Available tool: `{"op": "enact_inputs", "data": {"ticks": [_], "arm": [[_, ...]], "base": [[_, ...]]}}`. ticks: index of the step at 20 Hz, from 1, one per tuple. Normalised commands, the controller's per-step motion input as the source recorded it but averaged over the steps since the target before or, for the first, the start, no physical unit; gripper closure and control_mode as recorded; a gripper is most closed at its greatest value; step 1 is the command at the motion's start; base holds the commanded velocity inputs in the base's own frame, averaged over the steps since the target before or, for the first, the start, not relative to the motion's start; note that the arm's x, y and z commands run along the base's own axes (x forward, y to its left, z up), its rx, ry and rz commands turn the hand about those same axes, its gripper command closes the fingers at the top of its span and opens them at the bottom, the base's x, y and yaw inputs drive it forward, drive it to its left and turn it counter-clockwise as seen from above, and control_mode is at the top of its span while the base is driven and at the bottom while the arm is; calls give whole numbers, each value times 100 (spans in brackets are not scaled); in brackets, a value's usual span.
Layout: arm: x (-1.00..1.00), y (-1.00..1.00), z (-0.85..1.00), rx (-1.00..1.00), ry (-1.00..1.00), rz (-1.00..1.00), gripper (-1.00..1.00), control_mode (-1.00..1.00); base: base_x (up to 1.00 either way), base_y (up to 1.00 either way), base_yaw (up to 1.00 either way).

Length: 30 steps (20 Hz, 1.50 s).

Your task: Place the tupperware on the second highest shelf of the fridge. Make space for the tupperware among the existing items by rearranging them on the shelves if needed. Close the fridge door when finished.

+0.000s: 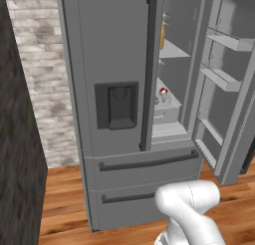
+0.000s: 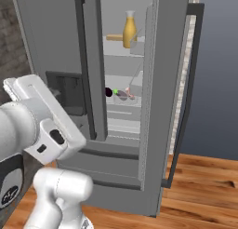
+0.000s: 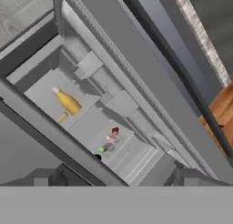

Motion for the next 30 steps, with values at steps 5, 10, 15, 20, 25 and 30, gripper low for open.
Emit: {"op": "enact_inputs", "data": {"ticks": [5,10,15,20,25,30], "arm": [[0,-69,0,61,-2,5,-100,-100],[0,-82,-6,49,-7,3,-100,-100],[1,-69,-51,37,-9,0,-100,-100],[14,-62,-66,32,-5,0,-100,-100],[33,-47,-47,21,1,0,-100,-100],[44,-29,-13,14,0,0,-100,-100]], "base": [[0,0,0],[0,0,0],[0,0,0],[0,0,0],[0,0,0],[0,0,0]]}}
